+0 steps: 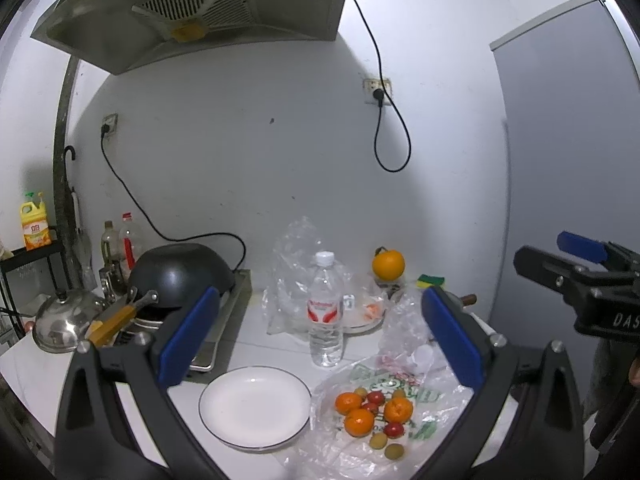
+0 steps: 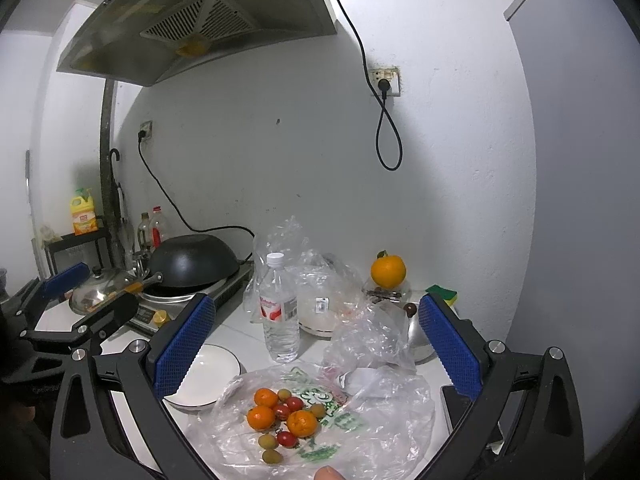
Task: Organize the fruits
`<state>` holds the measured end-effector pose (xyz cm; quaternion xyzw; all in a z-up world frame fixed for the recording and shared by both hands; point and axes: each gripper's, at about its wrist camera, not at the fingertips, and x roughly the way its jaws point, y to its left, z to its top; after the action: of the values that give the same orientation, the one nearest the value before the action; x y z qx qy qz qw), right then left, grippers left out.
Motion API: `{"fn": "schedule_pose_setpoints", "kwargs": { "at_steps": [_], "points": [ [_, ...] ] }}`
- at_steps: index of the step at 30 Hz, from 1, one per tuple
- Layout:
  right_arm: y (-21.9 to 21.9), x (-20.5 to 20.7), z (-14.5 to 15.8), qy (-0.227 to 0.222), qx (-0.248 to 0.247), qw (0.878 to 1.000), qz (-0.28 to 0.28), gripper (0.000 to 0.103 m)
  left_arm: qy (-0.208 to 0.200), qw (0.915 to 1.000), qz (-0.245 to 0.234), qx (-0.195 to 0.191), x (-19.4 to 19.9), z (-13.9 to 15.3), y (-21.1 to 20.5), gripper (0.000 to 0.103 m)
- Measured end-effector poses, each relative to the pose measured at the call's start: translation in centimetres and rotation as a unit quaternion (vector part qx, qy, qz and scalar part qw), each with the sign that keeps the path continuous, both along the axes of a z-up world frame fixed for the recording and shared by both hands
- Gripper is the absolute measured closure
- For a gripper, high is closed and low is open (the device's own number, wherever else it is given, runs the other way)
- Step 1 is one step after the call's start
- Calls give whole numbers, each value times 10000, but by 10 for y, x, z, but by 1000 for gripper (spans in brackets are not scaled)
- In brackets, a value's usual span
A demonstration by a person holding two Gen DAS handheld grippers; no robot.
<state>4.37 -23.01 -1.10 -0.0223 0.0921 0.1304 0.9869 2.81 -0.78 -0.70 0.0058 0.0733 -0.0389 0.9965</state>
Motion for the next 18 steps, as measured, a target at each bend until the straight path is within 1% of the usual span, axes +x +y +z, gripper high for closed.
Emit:
{"fn": "schedule_pose_setpoints", "kwargs": {
  "at_steps": [18],
  "points": [
    [3, 5, -1, 41, -13, 10000, 22, 0, -37, 10000, 14, 4, 7, 1, 5, 1]
  ]
}}
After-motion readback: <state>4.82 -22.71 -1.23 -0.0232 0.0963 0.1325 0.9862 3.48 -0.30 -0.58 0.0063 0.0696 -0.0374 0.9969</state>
